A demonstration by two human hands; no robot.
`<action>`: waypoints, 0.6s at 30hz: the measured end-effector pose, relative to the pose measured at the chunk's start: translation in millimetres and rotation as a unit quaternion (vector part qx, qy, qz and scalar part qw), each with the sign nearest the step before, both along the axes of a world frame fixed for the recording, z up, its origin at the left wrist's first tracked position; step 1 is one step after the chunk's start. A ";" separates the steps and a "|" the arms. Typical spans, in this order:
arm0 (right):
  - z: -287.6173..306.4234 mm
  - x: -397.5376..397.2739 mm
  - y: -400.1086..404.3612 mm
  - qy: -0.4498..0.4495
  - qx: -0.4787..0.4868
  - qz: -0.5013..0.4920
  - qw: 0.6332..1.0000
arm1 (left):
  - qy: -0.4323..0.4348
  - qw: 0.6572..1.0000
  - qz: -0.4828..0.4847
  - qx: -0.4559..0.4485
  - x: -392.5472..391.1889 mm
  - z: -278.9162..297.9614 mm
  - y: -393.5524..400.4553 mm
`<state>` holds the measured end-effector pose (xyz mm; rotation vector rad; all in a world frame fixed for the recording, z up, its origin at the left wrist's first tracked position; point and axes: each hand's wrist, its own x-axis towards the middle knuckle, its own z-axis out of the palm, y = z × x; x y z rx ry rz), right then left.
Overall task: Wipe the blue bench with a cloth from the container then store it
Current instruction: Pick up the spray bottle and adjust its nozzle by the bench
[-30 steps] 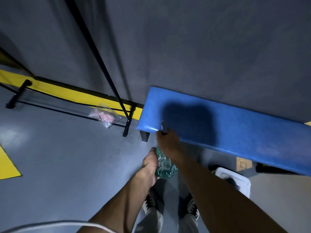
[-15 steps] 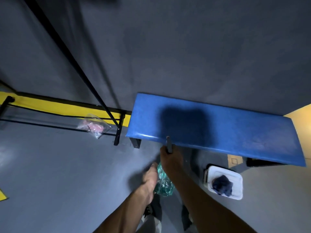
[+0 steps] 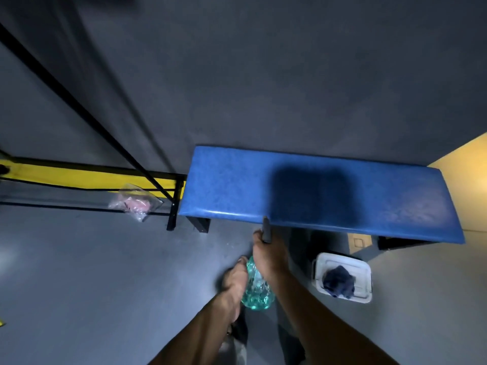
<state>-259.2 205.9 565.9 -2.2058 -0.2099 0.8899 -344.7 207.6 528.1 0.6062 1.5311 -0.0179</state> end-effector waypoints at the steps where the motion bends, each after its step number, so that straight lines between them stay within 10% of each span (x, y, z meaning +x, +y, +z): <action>1: 1.8 6.9 -7.5 -0.001 -0.003 -0.007 1.000 | 0.003 1.000 -0.006 0.003 6.7 -0.5 -5.4; 18: -12.2 102.6 -103.7 0.000 -0.003 -0.038 0.999 | -0.029 0.999 -0.022 0.006 100.5 -22.8 -94.7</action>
